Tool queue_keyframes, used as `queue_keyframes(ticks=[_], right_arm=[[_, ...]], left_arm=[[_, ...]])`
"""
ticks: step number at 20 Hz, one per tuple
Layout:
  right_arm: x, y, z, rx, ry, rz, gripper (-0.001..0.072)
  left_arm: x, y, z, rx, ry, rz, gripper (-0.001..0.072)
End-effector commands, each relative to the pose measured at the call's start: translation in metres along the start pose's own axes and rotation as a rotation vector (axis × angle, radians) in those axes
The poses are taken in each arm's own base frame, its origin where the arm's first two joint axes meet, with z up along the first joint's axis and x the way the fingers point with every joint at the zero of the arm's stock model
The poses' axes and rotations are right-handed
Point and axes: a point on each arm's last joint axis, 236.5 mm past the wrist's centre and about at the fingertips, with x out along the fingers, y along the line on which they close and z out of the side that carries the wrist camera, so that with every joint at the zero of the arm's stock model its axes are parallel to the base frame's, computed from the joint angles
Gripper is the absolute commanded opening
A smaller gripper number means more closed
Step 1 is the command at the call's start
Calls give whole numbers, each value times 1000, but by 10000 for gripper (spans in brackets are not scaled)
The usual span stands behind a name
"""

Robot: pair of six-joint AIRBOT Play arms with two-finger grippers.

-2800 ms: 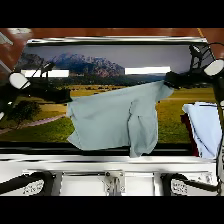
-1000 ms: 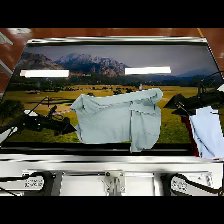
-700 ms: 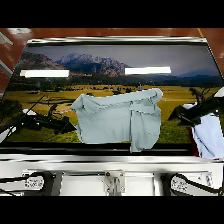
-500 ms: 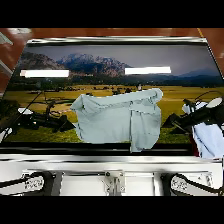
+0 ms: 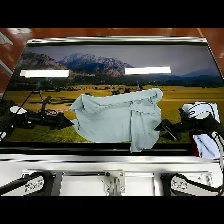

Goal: Fold the shirts.

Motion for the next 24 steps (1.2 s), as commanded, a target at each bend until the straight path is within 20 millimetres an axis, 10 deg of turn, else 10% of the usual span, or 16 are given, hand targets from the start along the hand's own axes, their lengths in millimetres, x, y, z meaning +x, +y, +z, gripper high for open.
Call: queue_keyframes(ticks=[1, 10, 13, 16, 20, 24], right_arm=[[3, 10, 12, 48, -58, 53, 546], [14, 22, -15, -20, 49, 31, 545], [34, 30, -22, -119, 57, -60, 86], [20, 43, -21, -163, 68, -46, 65], [-86, 137, 14, -411, -188, 110, 65], [-311, 299, -4, -755, -870, 342, 64]], left_arm=[[-2, -3, 4, 7, -20, -5, 31], [-2, 0, 11, 6, -48, 10, 31], [-3, 1, 12, 3, -52, 10, 30], [-21, -3, 29, 42, -107, 19, 29], [-119, -79, 92, 250, -391, 34, 29], [-272, -250, 93, 643, -828, 36, 29]])
